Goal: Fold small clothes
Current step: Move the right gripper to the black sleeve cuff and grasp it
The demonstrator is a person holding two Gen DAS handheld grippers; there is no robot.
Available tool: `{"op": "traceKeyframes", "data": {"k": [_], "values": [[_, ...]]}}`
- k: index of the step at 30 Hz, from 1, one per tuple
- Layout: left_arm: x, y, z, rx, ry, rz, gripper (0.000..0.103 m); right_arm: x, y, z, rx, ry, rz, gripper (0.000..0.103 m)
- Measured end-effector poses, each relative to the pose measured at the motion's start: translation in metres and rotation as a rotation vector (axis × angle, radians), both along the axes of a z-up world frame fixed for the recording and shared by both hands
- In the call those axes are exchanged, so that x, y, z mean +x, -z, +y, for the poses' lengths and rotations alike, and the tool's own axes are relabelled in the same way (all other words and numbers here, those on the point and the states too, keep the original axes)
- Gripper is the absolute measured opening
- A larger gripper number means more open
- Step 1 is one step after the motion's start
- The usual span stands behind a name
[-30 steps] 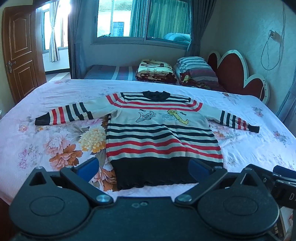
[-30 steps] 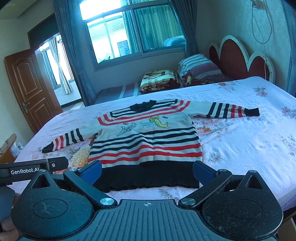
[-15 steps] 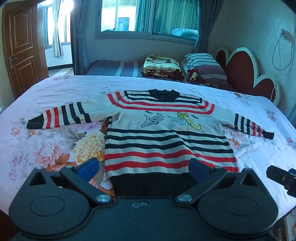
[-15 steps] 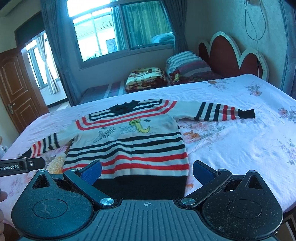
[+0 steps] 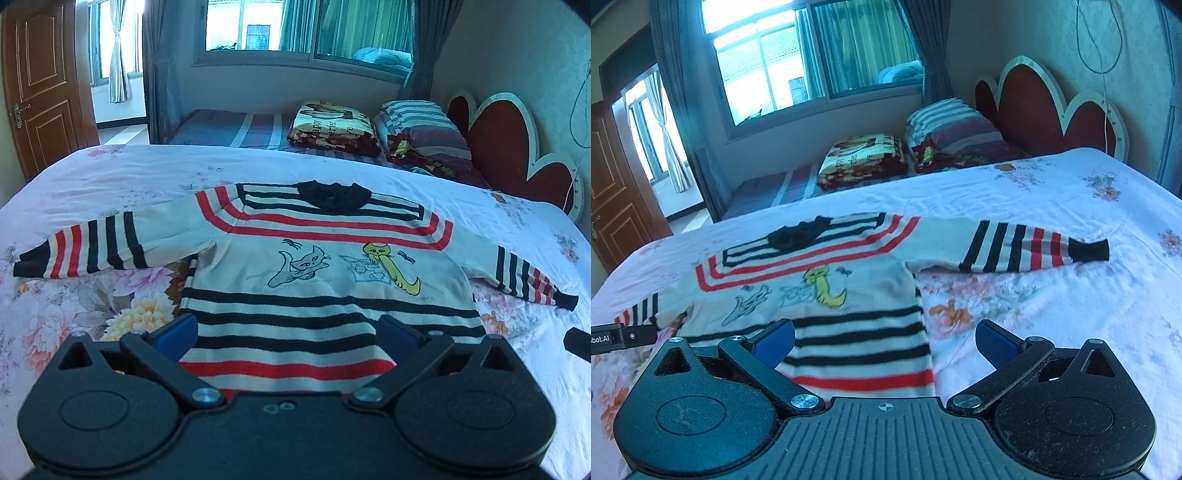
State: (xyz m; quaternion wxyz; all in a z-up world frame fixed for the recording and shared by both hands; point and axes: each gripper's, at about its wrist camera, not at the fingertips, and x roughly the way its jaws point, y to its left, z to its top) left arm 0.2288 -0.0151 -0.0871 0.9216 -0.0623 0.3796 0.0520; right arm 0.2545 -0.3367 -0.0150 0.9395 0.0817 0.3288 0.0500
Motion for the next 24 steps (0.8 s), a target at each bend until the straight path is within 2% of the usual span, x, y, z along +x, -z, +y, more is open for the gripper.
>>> {"op": "traceKeyframes", "data": {"k": [3,16,18,19,20,24], "values": [[0.021,0.007,-0.004,-0.007,-0.007,-0.001,0.103,0.025,0.009,-0.015,0.001,0.018,0.003,0.103],[0.112,0.049,-0.024,0.048,-0.031,0.046,0.102,0.122,0.062,-0.088,0.022,0.130,0.064,0.102],[0.124,0.055,-0.025,0.047,-0.033,0.056,0.102,0.134,0.073,-0.104,0.020,0.165,0.080,0.096],[0.130,0.058,-0.026,0.047,-0.036,0.061,0.102,0.140,0.078,-0.112,0.025,0.185,0.098,0.082],[0.135,0.062,-0.026,0.047,-0.039,0.067,0.102,0.146,0.083,-0.121,0.034,0.206,0.113,0.079],[0.154,0.072,-0.028,0.043,-0.042,0.085,0.102,0.163,0.101,-0.154,0.074,0.274,0.149,0.079]]}}
